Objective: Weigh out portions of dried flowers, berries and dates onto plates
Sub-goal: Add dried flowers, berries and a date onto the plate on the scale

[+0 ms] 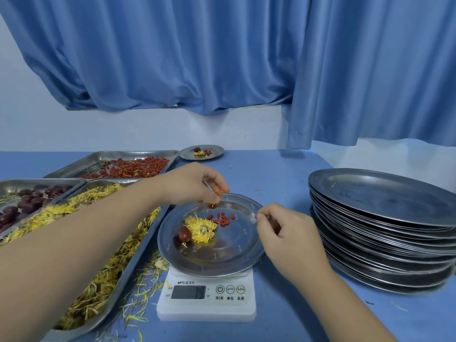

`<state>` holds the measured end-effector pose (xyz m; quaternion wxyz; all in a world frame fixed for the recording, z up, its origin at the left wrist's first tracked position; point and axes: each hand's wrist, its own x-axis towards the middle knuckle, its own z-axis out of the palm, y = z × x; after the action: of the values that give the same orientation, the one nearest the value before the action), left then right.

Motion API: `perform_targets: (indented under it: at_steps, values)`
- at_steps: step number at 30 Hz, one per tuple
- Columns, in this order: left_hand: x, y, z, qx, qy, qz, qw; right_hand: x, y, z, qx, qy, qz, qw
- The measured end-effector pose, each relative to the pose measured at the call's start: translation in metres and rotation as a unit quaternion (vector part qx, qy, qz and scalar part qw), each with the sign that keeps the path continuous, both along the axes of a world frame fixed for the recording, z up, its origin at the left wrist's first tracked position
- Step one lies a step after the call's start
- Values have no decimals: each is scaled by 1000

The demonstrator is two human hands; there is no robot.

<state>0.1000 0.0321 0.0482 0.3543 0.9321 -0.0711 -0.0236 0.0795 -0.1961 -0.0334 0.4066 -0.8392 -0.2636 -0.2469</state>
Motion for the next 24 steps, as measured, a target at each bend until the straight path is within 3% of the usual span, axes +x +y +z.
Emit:
perform_targets:
  at_steps: [6,10,15,19,24]
  values:
    - [4,14,-1,-27,66,-20,997,-8,5,-3,36,20,21,999]
    - [11,38,11,-60,66,-2,996,-1,22,20,60,36,55,996]
    - [23,91,24,-220,90,66,969,23,51,57,67,92,119,986]
    - [37,142,27,-309,41,132,941,40,68,71,79,107,142,981]
    - [66,195,22,-291,-28,242,925,55,67,70,78,118,134,981]
